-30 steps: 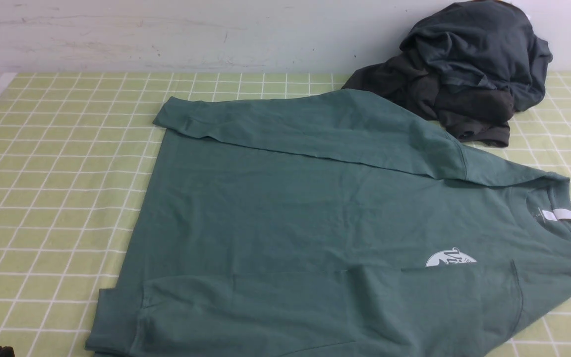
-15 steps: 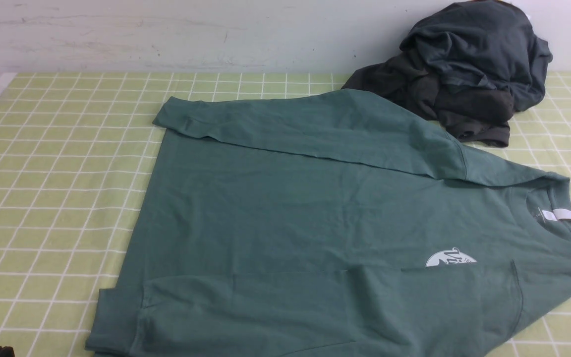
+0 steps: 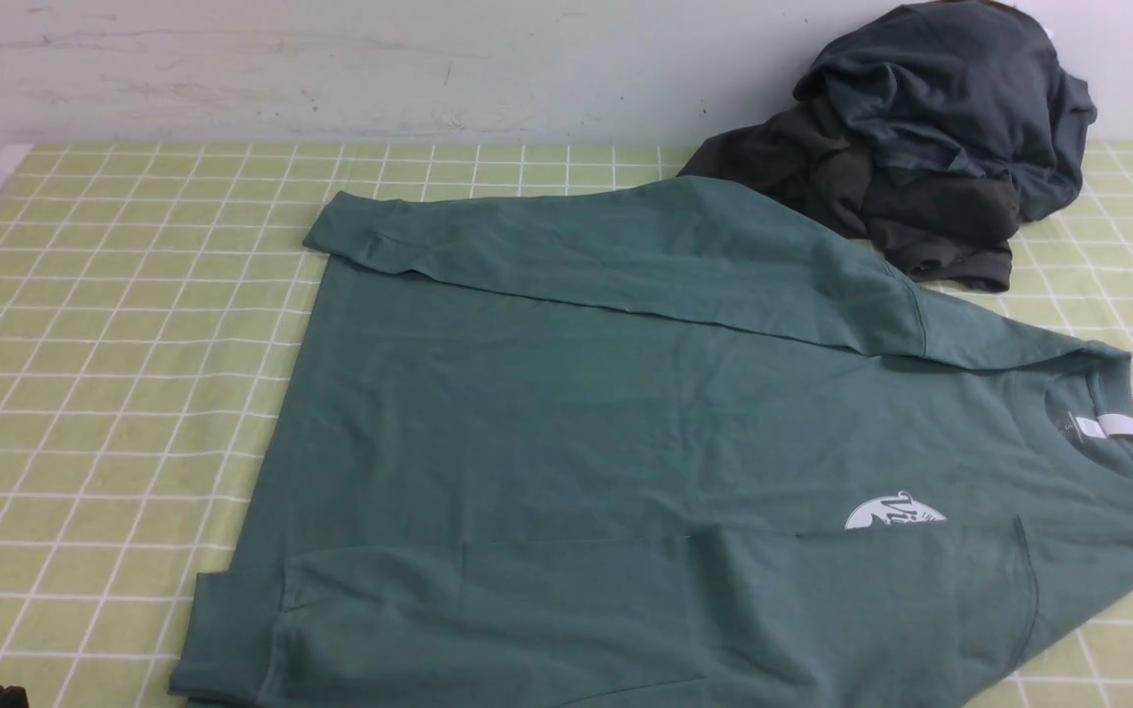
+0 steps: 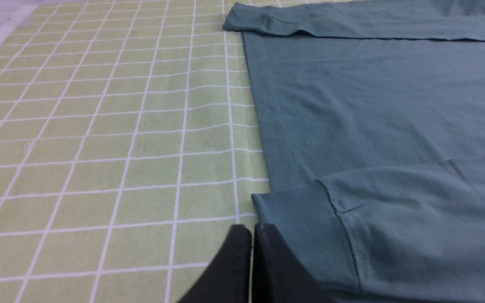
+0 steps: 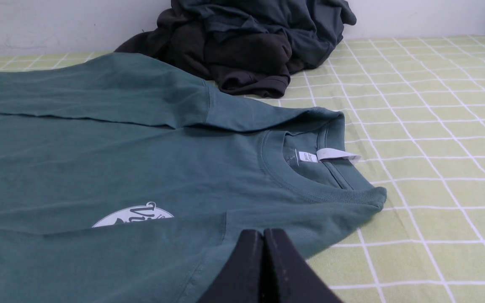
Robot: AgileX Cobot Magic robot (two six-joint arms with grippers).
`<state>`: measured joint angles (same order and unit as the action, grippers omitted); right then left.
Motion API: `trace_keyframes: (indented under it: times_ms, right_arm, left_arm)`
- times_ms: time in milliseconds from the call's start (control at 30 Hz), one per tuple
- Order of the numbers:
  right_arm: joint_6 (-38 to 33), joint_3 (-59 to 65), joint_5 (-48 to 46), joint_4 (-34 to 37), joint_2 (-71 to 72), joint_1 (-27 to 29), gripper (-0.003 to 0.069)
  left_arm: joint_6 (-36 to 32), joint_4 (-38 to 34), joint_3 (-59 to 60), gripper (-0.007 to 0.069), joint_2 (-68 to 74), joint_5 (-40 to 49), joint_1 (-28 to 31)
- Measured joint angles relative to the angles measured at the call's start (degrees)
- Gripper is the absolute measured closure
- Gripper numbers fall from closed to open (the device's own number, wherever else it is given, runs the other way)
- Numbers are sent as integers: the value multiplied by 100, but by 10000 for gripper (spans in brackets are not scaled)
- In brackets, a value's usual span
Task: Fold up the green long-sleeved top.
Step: Use the left arm to clamp the cuff closest to it
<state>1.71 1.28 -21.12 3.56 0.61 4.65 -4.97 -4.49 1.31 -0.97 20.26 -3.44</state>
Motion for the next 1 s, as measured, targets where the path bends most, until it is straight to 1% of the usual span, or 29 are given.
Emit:
trace_keyframes:
  times_ms: [100,233,267,367,433,467,567,667,800,867,900,933,1000]
  right_arm:
    - [0,8,117,77,0,0,671]
    - [0,24,674,263,0,0,671]
    - [0,24,1192,369,0,0,671]
    - [24,24,2323,416,0,0,671]
    - [72,24,2803,423,0,0,671]
    - [195,24,3323,428,0,0,671]
    - [553,24,4174,430,0,0,671]
    - [1025,24,4721,430,0,0,671]
    - [1457,24,5005,334,0,0,671]
    - [1522,-29,5023,216,0,0,671]
    - [1522,-71,5023,183,0,0,671]
    - [1475,-334,4767,69,-8,0,671]
    - [1262,-956,4299,-141,-214,0,671]
  left_arm:
    - [0,11,29,627,0,-141,0]
    - [0,13,44,627,0,-717,0]
    - [0,13,44,627,0,-1206,0]
    - [0,13,44,627,0,-2214,0]
    - [0,13,44,627,0,-2595,0]
    - [5,13,44,627,0,-2951,0]
    - [20,13,44,627,0,-3727,0]
    - [256,13,44,627,0,-4269,0]
    - [1164,9,16,627,0,-4976,0]
    - [1527,53,-280,627,0,-4880,0]
    - [1592,64,-334,627,0,-4809,0]
    - [1742,212,-921,627,109,-4348,0]
    - [1825,509,-1874,627,507,-3403,0]
